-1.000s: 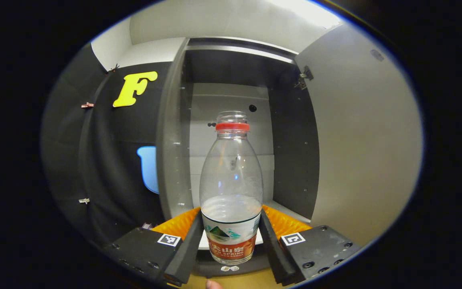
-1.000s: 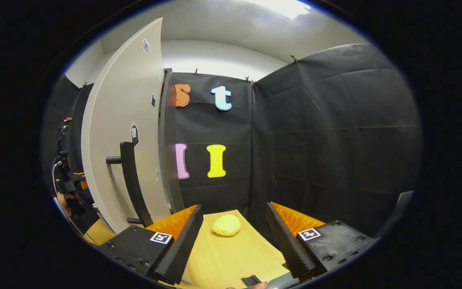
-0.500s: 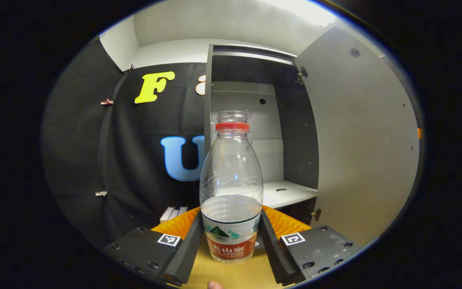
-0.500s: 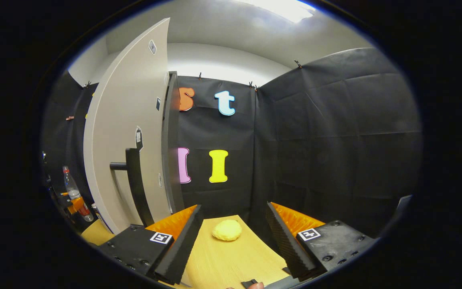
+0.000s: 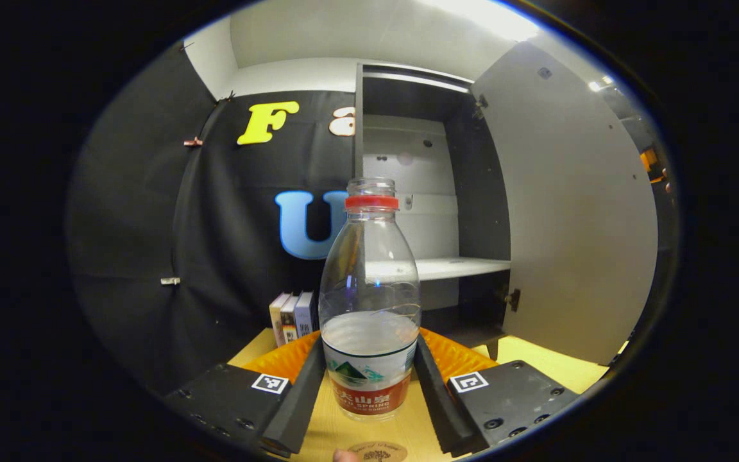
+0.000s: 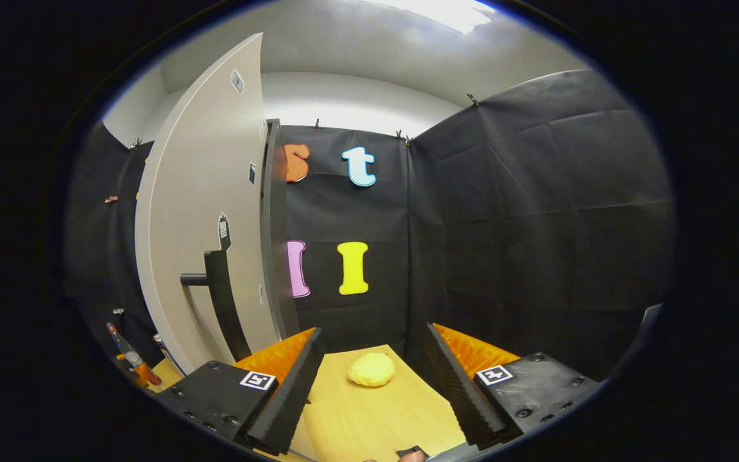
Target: Open the cabinet door with the right hand, grasp the bottle in the cabinet with the left hand and place it on the coaster, then close the cabinet door with the right hand.
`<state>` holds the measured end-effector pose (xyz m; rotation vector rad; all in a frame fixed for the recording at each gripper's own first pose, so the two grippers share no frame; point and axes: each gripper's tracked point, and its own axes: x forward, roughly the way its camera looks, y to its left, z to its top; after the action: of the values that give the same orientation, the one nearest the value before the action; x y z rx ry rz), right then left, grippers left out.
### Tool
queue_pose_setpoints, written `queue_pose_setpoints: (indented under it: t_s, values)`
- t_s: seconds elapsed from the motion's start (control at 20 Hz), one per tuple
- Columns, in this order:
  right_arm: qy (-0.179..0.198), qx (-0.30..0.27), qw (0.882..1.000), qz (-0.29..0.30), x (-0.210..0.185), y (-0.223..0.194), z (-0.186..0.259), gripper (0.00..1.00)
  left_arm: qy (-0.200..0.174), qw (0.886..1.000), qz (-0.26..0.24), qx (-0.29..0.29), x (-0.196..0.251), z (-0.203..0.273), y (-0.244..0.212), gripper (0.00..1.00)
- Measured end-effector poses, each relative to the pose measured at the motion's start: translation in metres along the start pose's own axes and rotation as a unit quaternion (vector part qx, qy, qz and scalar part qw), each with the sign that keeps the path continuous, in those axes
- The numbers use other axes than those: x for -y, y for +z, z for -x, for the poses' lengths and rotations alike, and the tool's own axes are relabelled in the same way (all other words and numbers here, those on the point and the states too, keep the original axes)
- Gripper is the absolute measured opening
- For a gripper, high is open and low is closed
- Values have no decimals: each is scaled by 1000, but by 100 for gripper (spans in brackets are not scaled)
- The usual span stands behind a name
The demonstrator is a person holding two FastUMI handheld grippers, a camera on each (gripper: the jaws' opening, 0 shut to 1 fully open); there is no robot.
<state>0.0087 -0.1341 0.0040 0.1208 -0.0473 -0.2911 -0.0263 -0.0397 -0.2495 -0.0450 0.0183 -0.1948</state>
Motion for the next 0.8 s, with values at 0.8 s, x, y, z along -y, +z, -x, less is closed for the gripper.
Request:
queue_pose_setpoints:
  t_s: [0.8]
  values:
    - [-25,-41,999,-6,6,-12,-13,97,-36,998,-19,-46,5,8,-159,77]
